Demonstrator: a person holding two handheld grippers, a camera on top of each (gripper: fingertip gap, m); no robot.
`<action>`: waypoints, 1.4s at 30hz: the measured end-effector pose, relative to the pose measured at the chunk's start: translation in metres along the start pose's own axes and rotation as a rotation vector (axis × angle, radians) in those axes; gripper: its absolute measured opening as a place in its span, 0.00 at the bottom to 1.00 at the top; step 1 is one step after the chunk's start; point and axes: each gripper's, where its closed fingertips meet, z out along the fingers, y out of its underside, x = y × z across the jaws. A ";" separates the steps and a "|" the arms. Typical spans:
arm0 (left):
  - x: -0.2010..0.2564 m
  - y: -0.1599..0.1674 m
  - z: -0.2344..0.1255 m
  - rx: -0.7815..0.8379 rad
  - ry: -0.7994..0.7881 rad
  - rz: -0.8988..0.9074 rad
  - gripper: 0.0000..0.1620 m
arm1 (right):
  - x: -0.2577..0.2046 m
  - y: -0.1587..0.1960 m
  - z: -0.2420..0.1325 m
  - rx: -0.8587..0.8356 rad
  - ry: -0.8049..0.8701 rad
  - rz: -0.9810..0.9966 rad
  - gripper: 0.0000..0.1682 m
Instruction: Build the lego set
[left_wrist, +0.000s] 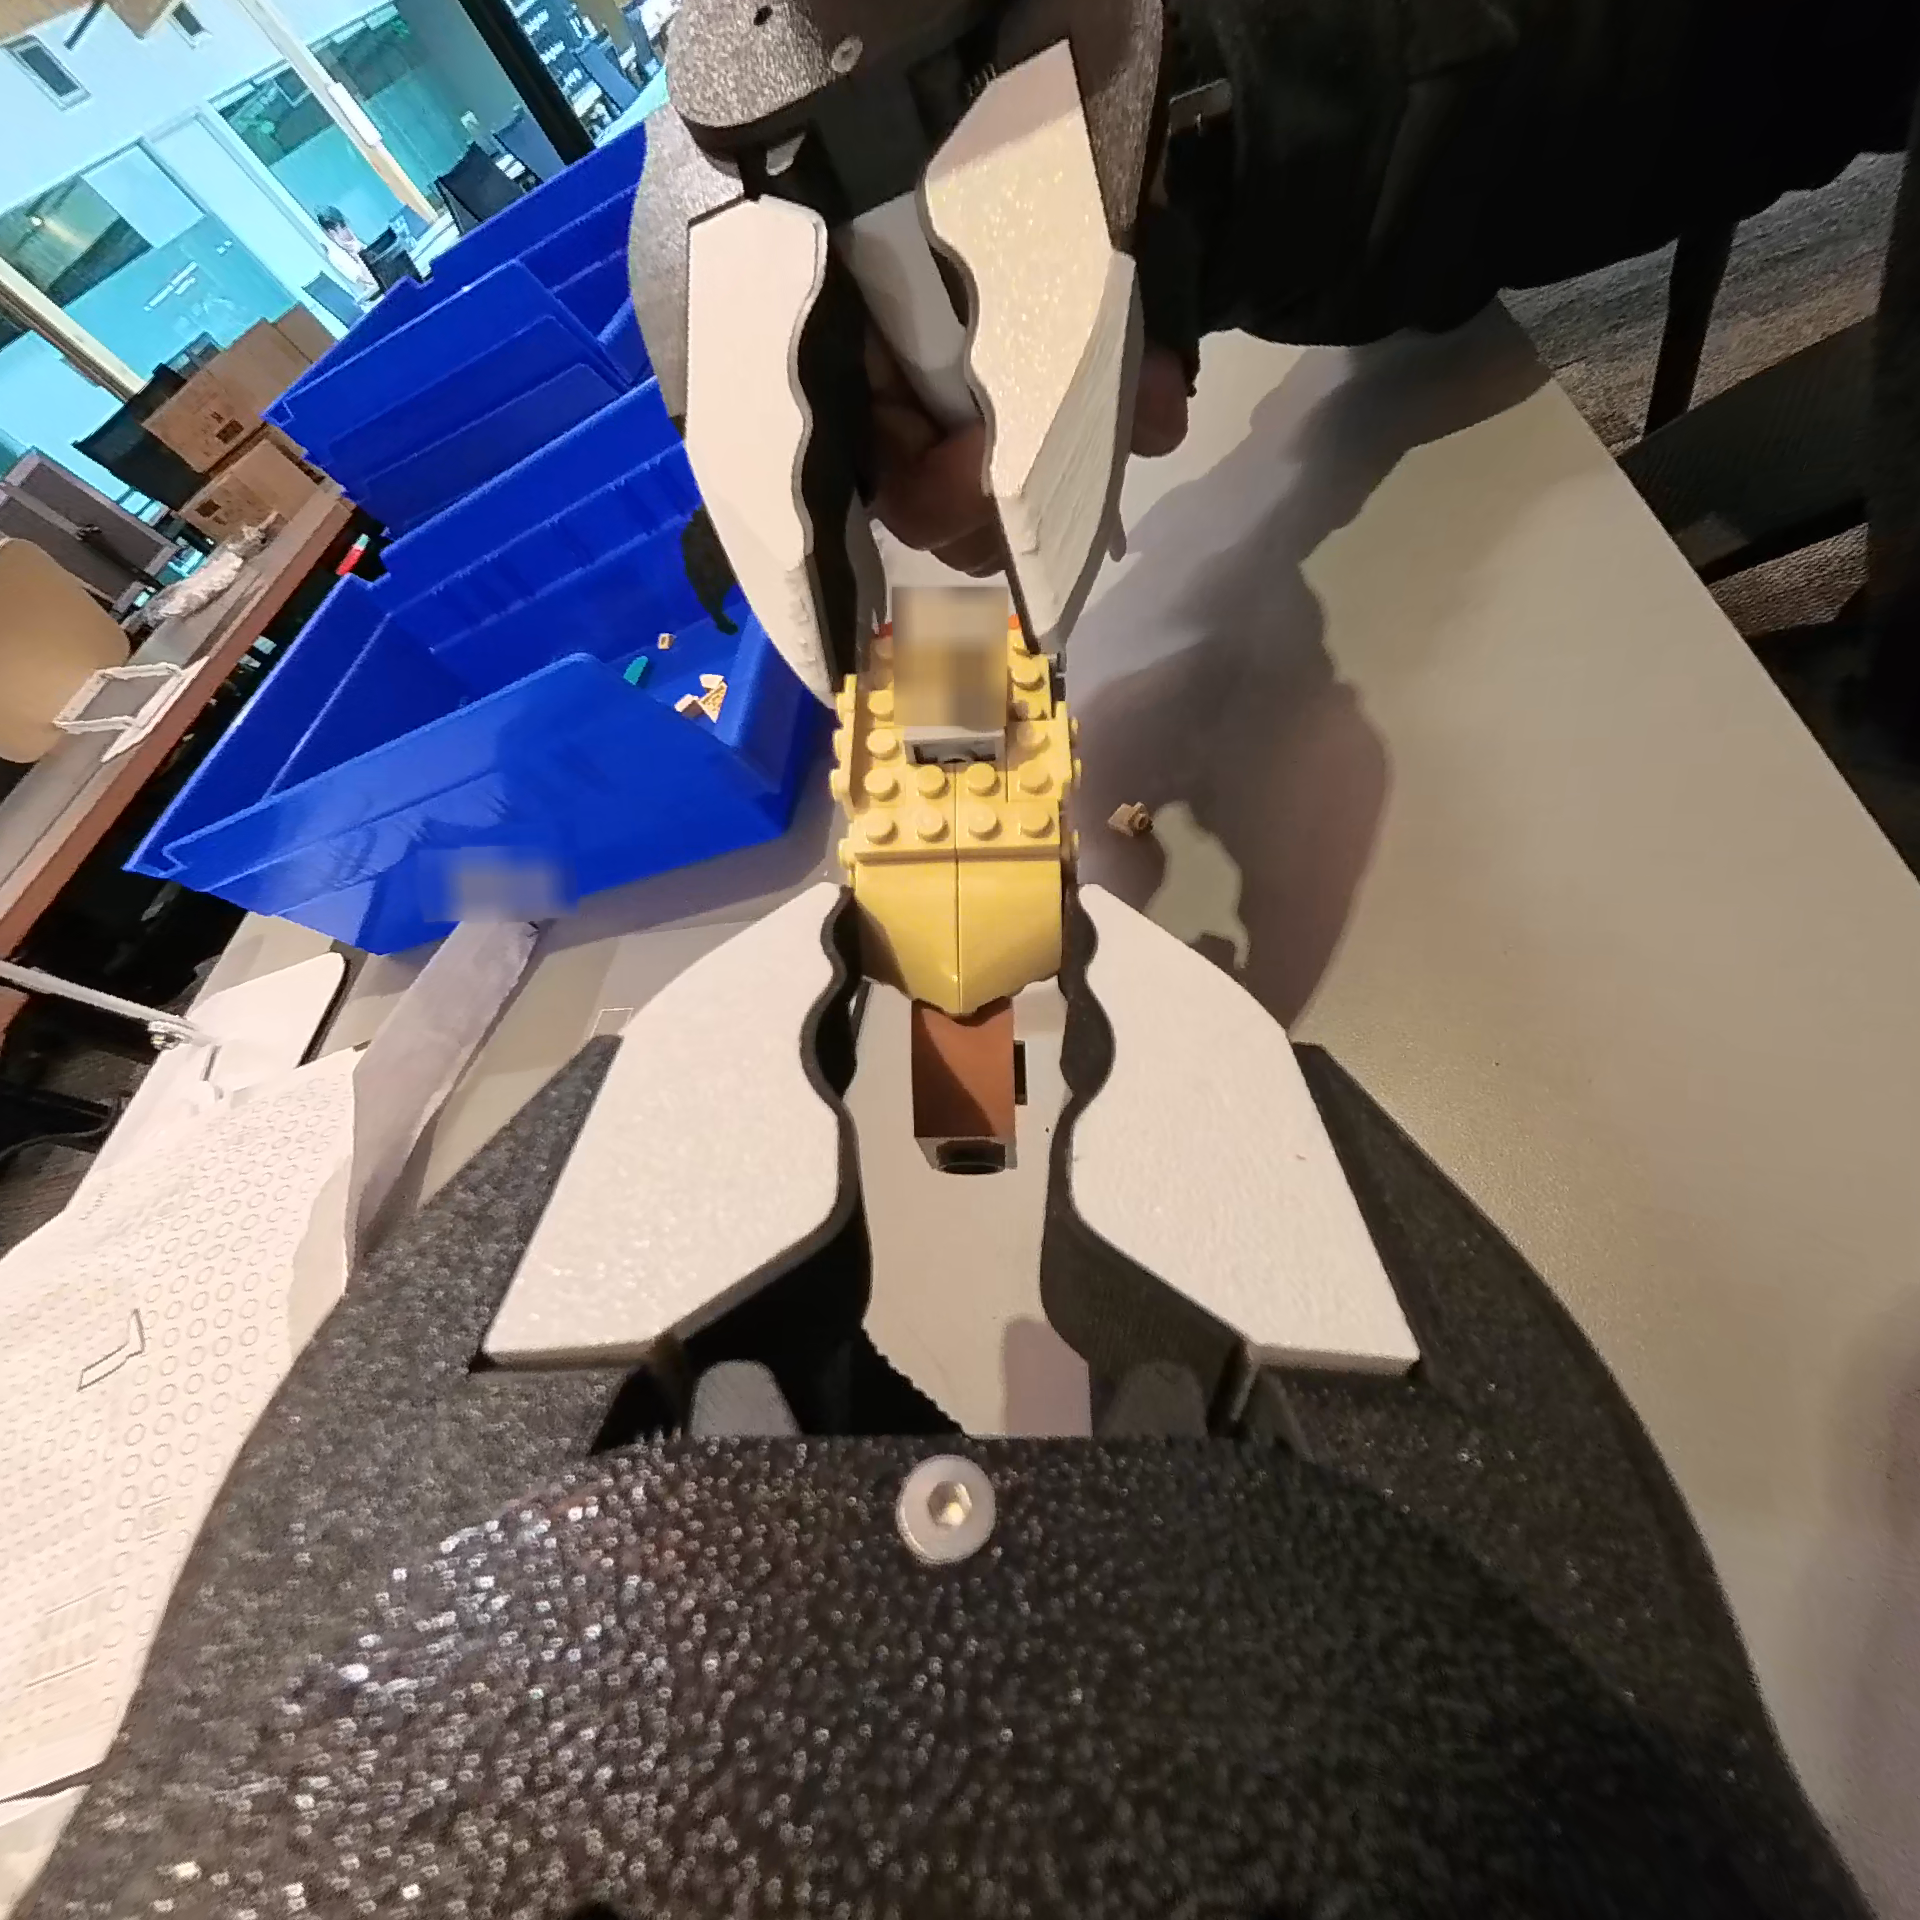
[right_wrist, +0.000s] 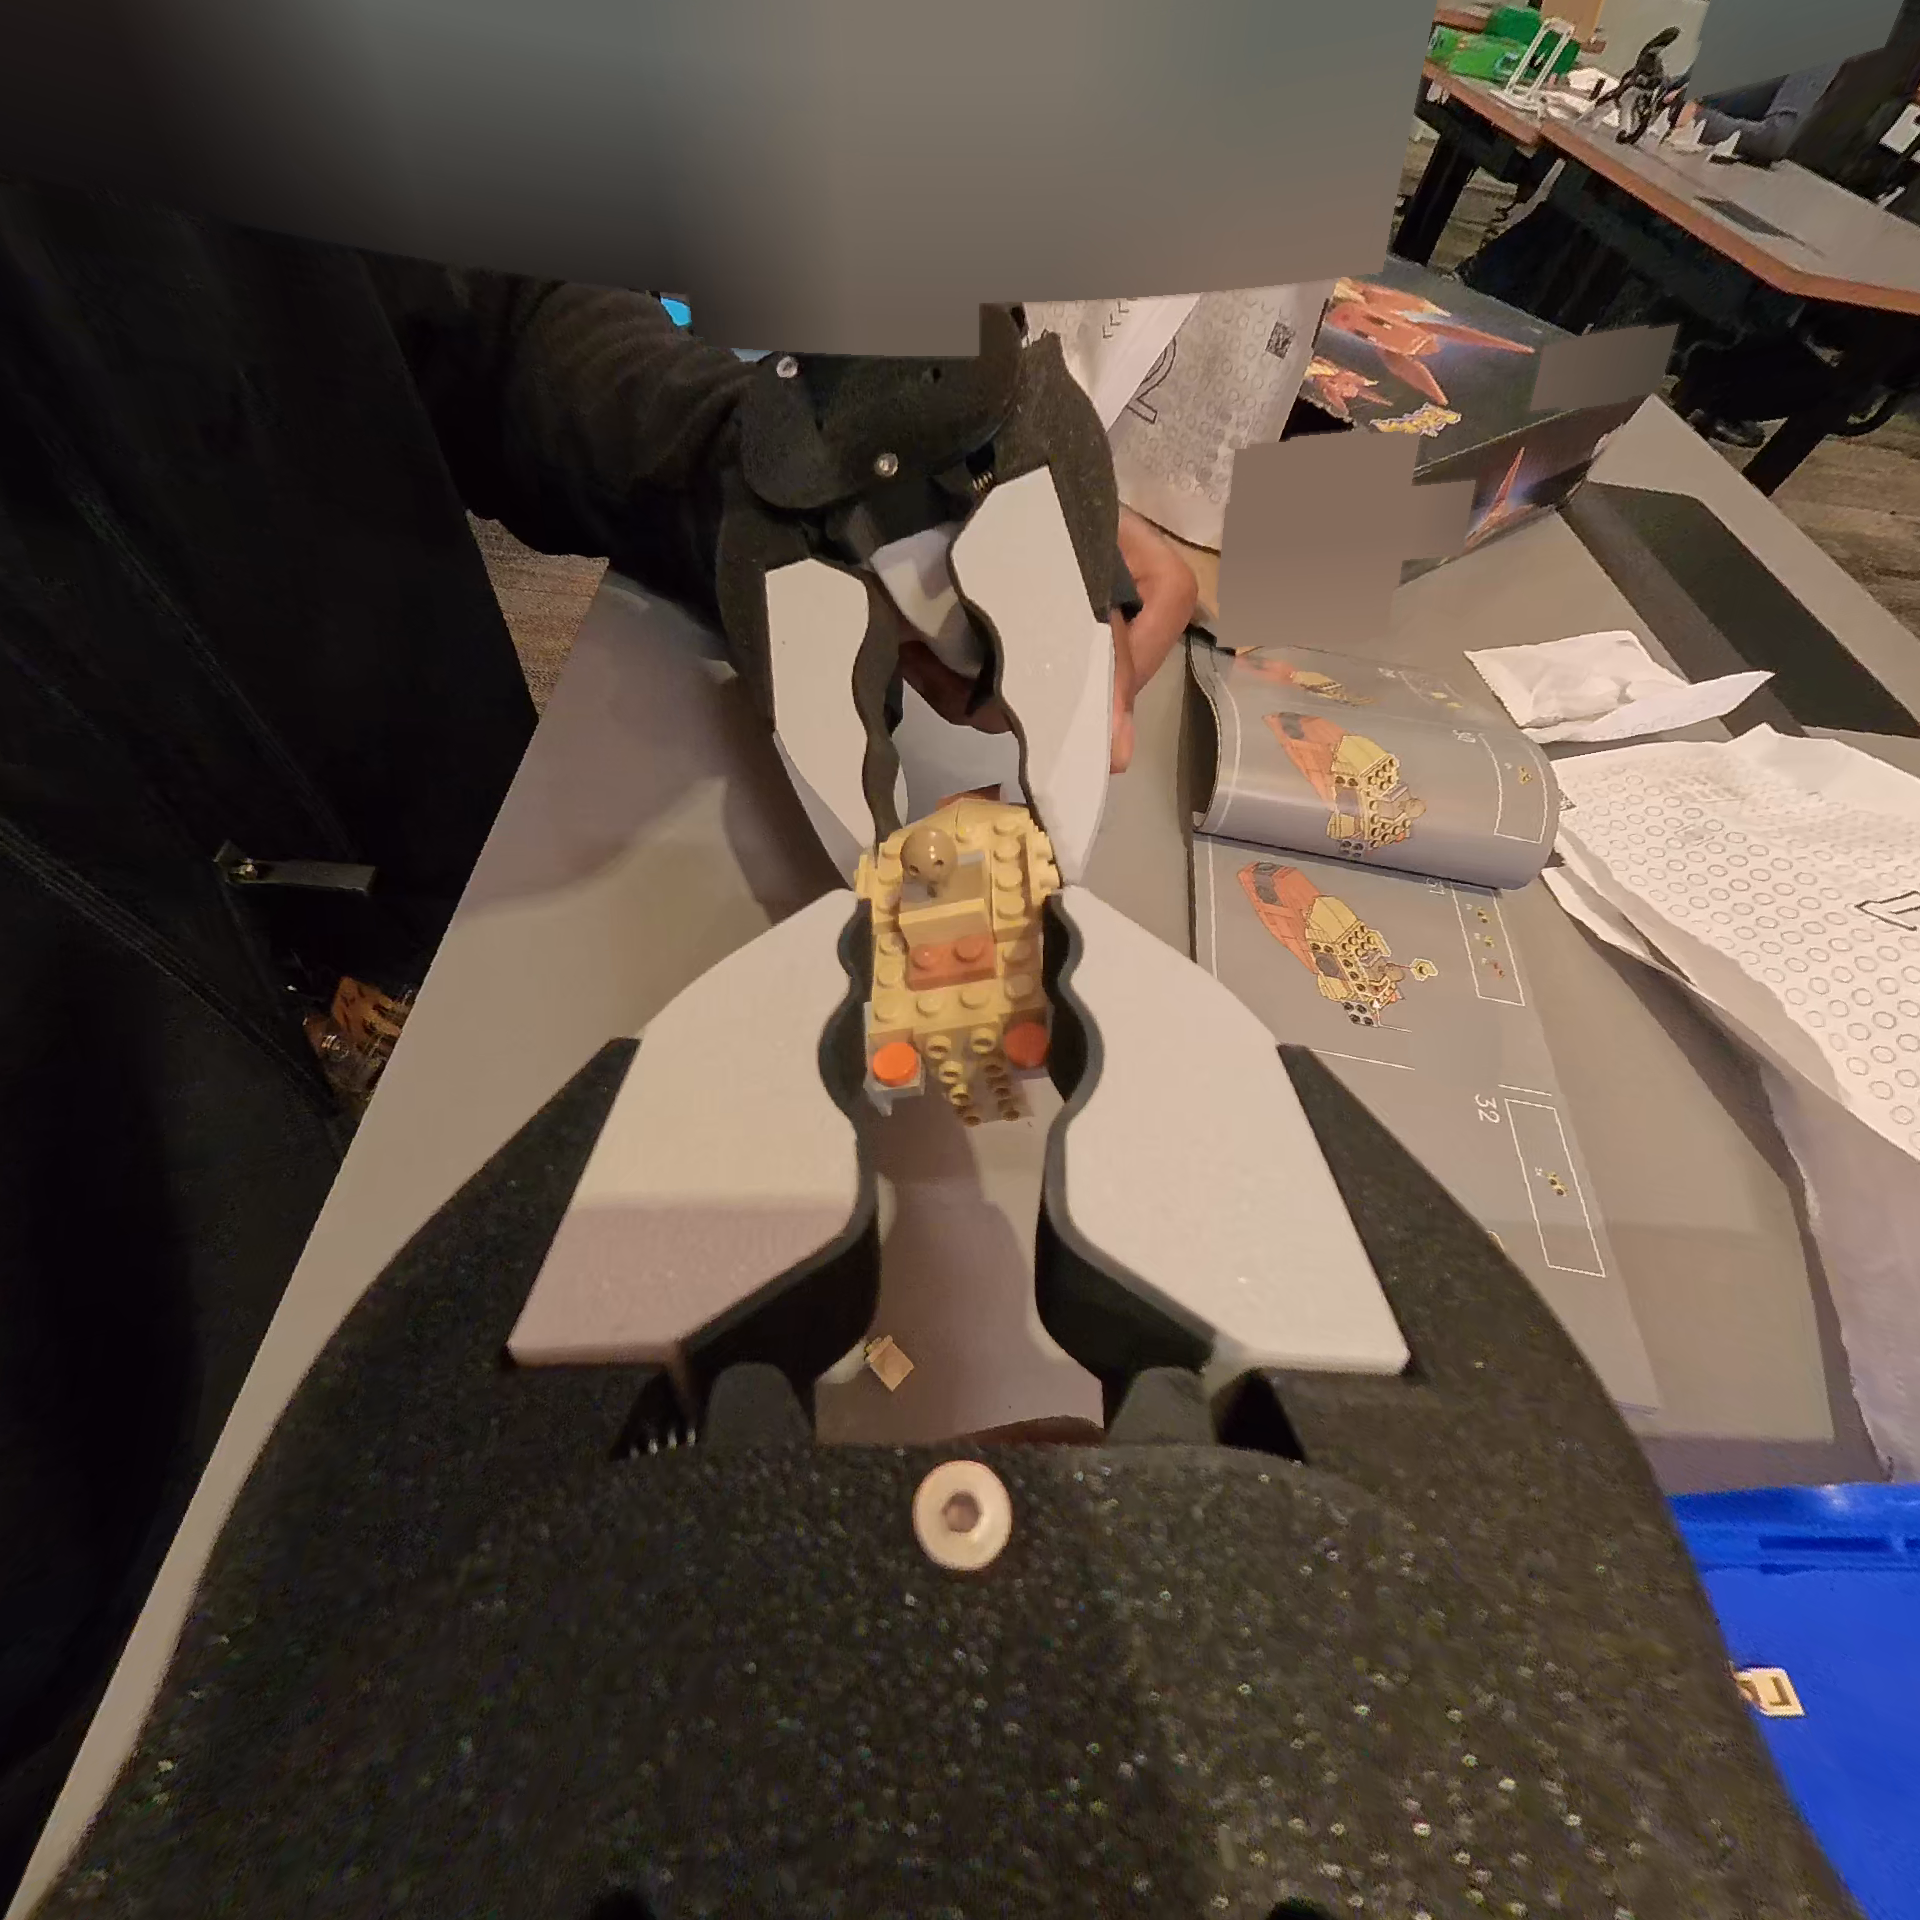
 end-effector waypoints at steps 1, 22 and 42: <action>0.000 0.000 0.000 -0.001 0.001 0.001 0.22 | 0.000 0.000 0.000 -0.002 0.000 -0.001 0.18; 0.002 0.006 0.004 -0.033 0.026 -0.028 0.22 | 0.001 0.009 0.003 -0.036 0.010 -0.011 0.19; -0.002 0.060 0.014 -0.258 0.068 -0.468 0.23 | 0.032 0.073 -0.022 -0.110 0.361 0.133 0.12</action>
